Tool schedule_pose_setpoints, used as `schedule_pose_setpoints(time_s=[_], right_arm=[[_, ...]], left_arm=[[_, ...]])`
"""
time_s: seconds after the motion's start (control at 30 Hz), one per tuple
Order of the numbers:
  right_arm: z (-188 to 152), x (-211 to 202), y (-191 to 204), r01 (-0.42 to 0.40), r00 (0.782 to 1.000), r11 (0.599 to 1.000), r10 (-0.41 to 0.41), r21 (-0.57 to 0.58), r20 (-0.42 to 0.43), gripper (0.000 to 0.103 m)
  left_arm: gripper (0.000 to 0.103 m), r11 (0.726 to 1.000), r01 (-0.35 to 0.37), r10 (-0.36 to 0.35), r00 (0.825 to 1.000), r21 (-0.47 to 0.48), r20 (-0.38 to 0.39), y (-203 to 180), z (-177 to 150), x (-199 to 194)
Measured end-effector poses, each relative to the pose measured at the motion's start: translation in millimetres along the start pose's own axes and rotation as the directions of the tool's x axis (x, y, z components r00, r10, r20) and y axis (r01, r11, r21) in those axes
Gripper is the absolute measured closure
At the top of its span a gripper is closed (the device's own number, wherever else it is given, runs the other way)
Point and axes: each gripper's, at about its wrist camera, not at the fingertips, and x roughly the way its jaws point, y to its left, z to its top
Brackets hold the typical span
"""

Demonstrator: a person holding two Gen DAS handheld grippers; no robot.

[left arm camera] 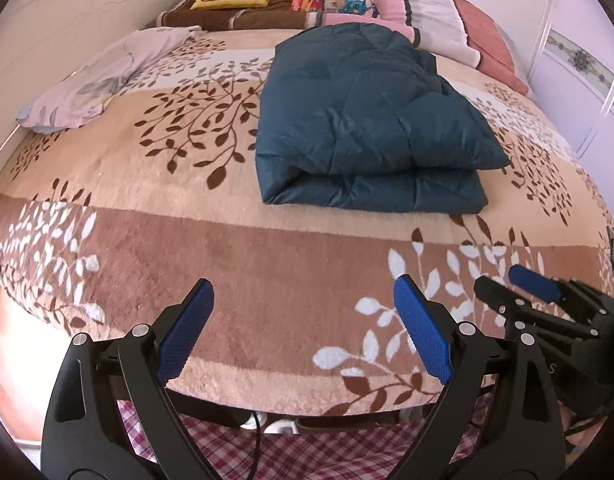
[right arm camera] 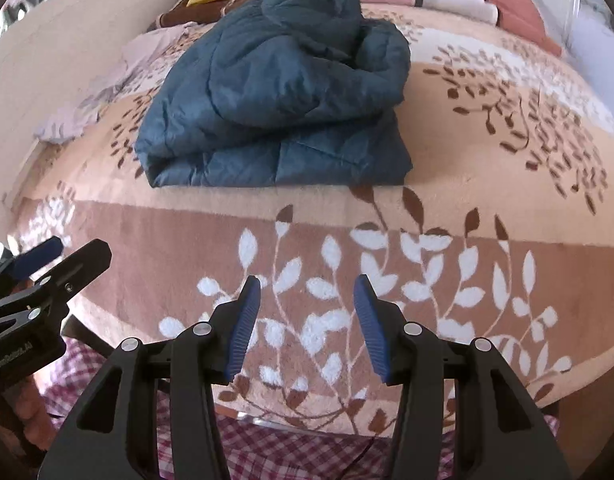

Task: Fold large clothes

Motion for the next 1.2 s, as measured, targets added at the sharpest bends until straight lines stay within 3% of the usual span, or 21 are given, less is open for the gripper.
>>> schedule_pose_setpoints(time_s=[0.33, 0.83, 1.0, 1.2], right_arm=[[-4.7, -1.1, 10.6, 0.038, 0.999, 0.999, -0.038, -0.007, 0.012, 0.051], [-5.3, 6.1, 12.4, 0.034, 0.999, 0.999, -0.034, -0.011, -0.014, 0.051], [-5.7, 6.9, 12.7, 0.031, 0.999, 0.999, -0.032, -0.017, -0.016, 0.051], [-6.1, 6.9, 14.0, 0.033, 0.999, 0.999, -0.033, -0.025, -0.015, 0.051]], left_arm=[[0.019, 1.0, -0.006, 0.006, 1.0, 0.001, -0.002, 2.7, -6.7, -2.1], [0.031, 1.0, -0.027, 0.027, 0.999, -0.005, -0.03, 3.0, -8.7, 4.6], [0.041, 0.999, -0.034, 0.034, 0.999, 0.0, -0.035, 2.6, -8.6, 5.6], [0.042, 0.999, -0.037, 0.038, 0.998, 0.002, -0.041, 2.5, -9.2, 6.3]])
